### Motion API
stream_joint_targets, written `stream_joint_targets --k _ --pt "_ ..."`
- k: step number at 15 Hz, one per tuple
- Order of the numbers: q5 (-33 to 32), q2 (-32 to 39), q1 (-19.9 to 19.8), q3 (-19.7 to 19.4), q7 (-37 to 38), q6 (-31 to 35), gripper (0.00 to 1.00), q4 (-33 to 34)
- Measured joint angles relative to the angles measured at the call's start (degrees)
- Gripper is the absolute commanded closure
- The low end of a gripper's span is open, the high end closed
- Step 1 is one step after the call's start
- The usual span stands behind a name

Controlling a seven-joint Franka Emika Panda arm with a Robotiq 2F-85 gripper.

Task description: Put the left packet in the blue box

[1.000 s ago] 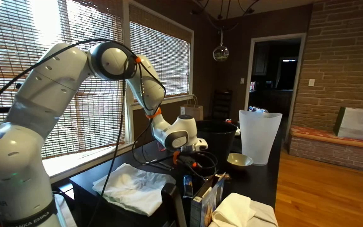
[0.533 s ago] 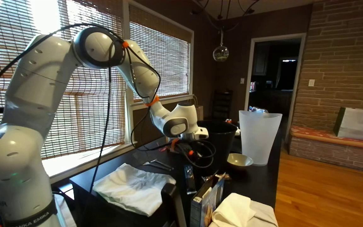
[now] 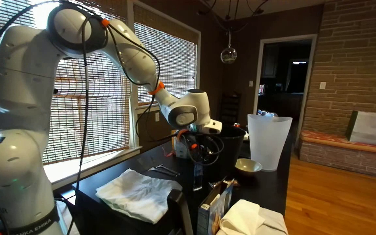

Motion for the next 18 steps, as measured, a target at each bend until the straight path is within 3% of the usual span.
stream_joint_targets --k 4,10,18 --pt "0.76 -4.48 0.47 -2.93 3.86 -3.7 1.0 -1.14" --pt "5.02 -10.18 1.13 -4.65 2.59 -12.28 0.99 -0.63" --pt "5.51 -10.82 2.03 -5.63 0.43 -13.24 1.0 -0.28"
